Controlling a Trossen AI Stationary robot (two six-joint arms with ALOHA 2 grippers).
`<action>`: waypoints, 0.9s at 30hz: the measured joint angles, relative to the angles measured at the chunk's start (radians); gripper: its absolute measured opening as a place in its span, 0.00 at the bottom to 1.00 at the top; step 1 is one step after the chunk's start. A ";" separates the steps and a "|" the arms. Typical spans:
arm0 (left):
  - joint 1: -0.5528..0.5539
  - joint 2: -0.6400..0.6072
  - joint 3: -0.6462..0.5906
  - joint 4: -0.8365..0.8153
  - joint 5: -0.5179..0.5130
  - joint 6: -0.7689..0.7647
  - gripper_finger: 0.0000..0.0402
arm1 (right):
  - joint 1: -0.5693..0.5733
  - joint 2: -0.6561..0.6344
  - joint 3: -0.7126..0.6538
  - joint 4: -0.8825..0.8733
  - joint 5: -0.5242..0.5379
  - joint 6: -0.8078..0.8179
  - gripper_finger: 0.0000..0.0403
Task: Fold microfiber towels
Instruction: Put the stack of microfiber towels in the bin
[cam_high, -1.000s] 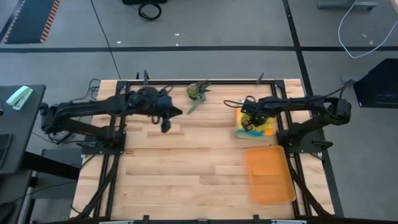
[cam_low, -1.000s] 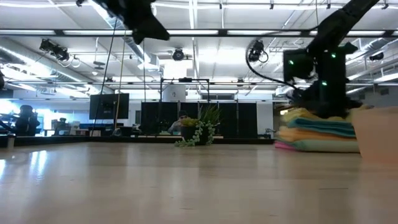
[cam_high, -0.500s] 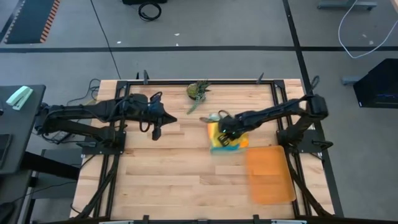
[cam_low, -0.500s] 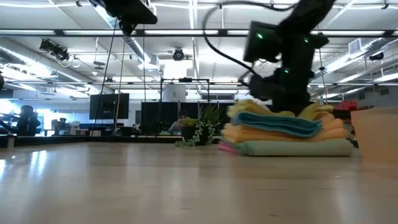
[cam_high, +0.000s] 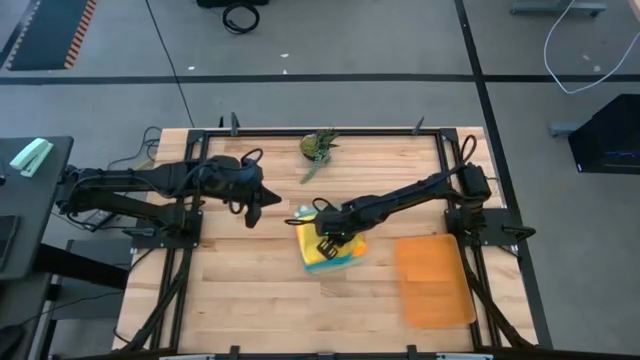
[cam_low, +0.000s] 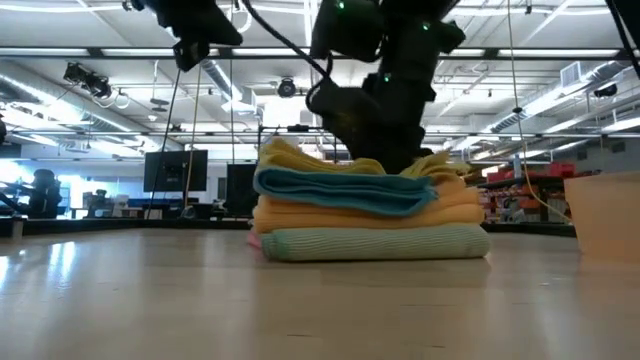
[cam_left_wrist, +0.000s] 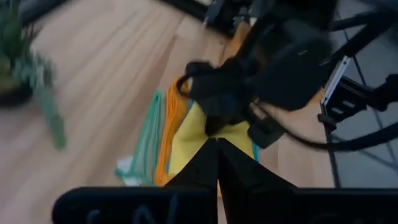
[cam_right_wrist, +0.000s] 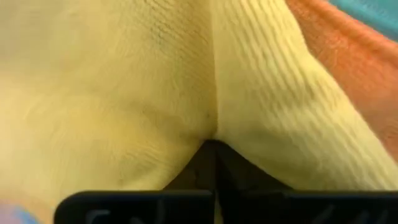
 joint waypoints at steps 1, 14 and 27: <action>0.000 0.000 0.000 -0.011 -0.001 -0.032 0.04 | 0.000 -0.005 0.011 -0.015 0.000 -0.003 0.03; -0.061 0.003 0.000 -0.166 0.000 -0.378 0.44 | 0.011 -0.311 0.034 -0.139 0.096 -0.161 0.22; -0.270 0.176 0.002 0.083 -0.282 -0.757 0.84 | 0.064 -0.656 -0.317 -0.027 0.081 0.183 0.68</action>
